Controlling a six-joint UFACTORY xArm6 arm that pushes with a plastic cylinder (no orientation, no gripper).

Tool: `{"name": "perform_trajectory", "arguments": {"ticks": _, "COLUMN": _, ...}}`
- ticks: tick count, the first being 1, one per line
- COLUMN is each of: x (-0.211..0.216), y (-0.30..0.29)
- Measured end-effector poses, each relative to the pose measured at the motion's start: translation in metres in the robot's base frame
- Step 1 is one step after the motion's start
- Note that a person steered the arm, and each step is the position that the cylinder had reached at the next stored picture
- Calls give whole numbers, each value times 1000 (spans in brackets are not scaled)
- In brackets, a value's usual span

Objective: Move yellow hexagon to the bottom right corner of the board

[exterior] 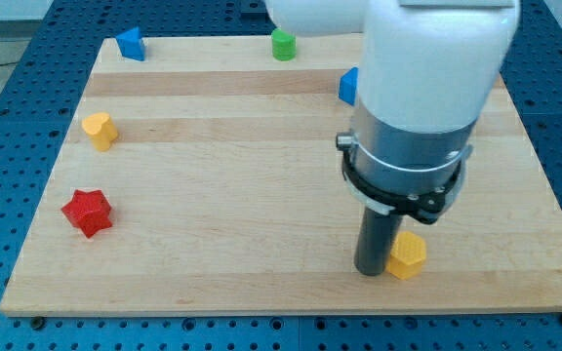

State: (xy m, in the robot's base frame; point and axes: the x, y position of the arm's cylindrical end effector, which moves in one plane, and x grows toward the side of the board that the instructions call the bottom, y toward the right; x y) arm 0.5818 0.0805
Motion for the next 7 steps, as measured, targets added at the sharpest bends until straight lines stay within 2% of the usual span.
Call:
{"name": "perform_trajectory", "arguments": {"ticks": 3, "x": -4, "y": 72}}
{"name": "perform_trajectory", "arguments": {"ticks": 5, "x": -32, "y": 85}}
{"name": "perform_trajectory", "arguments": {"ticks": 7, "x": -29, "y": 110}}
